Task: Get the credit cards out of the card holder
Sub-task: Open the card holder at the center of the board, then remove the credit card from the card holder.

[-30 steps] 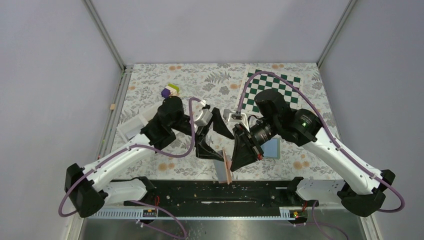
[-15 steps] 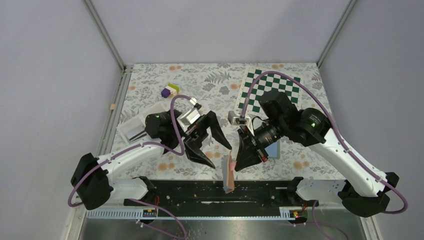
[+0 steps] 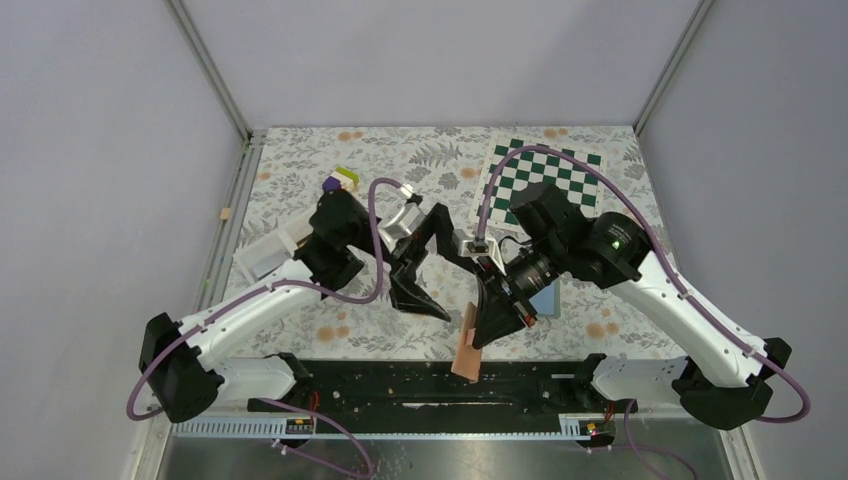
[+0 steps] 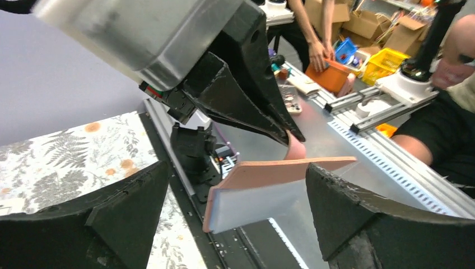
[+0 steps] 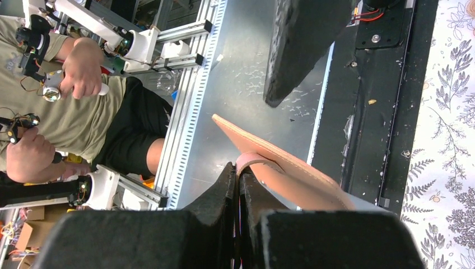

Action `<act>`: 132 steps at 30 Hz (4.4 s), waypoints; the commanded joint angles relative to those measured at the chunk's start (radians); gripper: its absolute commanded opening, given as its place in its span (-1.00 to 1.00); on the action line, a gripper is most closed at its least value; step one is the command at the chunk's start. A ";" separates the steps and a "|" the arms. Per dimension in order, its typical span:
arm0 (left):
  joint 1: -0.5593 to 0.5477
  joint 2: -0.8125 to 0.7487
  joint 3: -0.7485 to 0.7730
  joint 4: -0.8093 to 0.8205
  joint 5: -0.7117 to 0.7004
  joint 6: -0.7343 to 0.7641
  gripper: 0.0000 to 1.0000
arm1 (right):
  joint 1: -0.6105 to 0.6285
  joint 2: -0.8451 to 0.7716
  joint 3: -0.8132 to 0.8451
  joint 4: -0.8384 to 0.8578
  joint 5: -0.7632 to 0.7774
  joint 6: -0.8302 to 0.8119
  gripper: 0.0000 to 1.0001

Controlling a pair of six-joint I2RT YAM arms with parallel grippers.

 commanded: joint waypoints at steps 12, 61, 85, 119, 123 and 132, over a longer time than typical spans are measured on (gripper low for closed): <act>-0.106 -0.031 -0.012 0.136 0.083 -0.004 0.76 | 0.005 -0.070 0.072 0.064 0.036 0.001 -1.00; -0.037 -0.397 -0.260 -0.553 -1.501 -0.641 -1.00 | -0.081 -0.671 -0.719 0.990 0.826 0.756 0.69; -0.070 -0.305 -0.477 -0.025 -1.708 -1.172 -1.00 | -0.081 -0.507 -1.183 1.786 0.978 1.203 0.79; -0.181 -0.206 -0.520 0.211 -1.757 -1.250 -1.00 | -0.081 -0.316 -1.219 2.318 0.931 1.297 0.45; -0.184 -0.191 -0.517 0.240 -1.748 -1.242 -1.00 | -0.081 -0.356 -1.216 2.283 0.934 1.281 0.40; -0.188 -0.198 -0.527 0.249 -1.758 -1.233 -1.00 | -0.081 -0.427 -1.205 2.194 0.936 1.255 0.40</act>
